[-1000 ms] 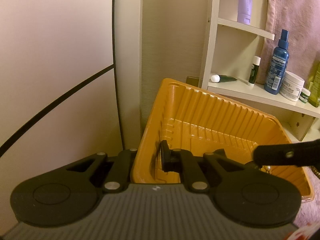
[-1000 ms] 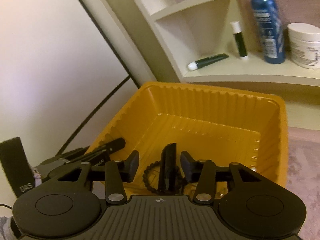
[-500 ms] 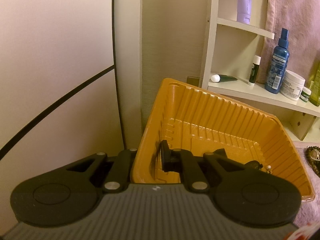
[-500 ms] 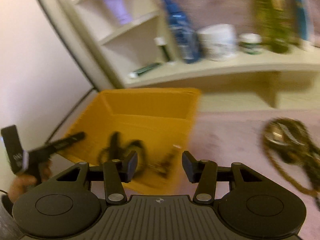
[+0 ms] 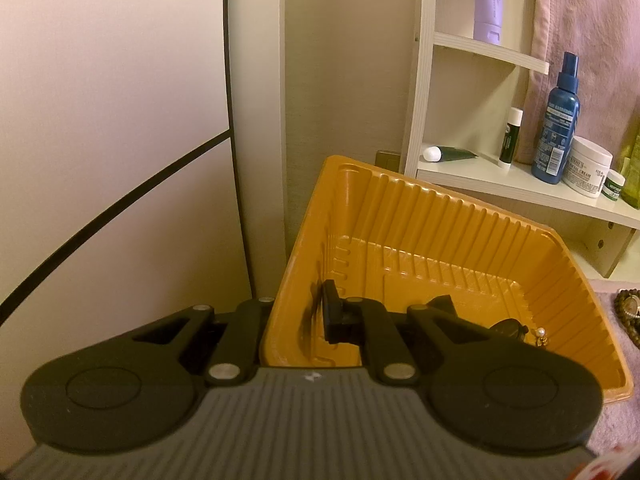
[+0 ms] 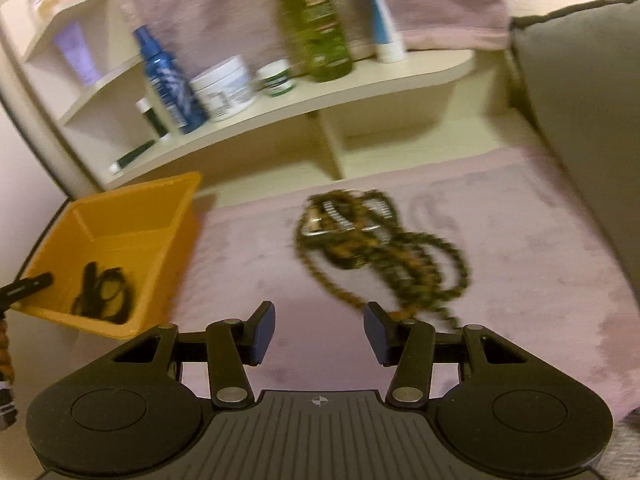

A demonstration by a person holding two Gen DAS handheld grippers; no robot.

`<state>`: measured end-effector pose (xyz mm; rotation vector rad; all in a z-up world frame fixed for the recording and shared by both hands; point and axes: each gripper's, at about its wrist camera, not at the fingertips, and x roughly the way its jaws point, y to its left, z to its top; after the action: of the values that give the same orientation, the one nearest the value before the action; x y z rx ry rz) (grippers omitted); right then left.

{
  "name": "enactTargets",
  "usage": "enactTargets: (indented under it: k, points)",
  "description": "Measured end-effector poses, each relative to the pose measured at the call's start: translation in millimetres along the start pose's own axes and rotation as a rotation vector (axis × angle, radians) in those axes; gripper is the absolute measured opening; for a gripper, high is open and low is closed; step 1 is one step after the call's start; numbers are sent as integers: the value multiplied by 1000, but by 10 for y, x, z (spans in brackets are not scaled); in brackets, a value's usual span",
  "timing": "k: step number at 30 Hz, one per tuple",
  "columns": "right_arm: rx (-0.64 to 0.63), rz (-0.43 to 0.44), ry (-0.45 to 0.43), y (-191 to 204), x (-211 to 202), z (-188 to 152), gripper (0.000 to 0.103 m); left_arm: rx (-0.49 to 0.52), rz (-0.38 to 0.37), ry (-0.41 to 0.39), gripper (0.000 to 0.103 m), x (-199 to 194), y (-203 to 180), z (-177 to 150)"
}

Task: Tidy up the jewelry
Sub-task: 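Return the right tool to the pile and grasp a long bead strand, then lift the bead strand with the right tool and carry it toward the tray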

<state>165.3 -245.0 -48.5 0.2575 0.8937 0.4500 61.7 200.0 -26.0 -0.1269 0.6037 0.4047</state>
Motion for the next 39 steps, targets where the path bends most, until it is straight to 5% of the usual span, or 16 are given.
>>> enactTargets:
  k: [15,27,31,39]
  points:
    - [-52,-26,-41,-138,231,269,49,5,-1,1,10,7,2,5]
    - [8,-14,-24,-202,585,491,29,7,-2,1,10,8,6,3]
    - [45,12,-4,-228,689,525,8,7,-2,1,10,4,6,2]
    - [-21,97,-124,8,338,570,7,5,-1,2,10,5,7,3]
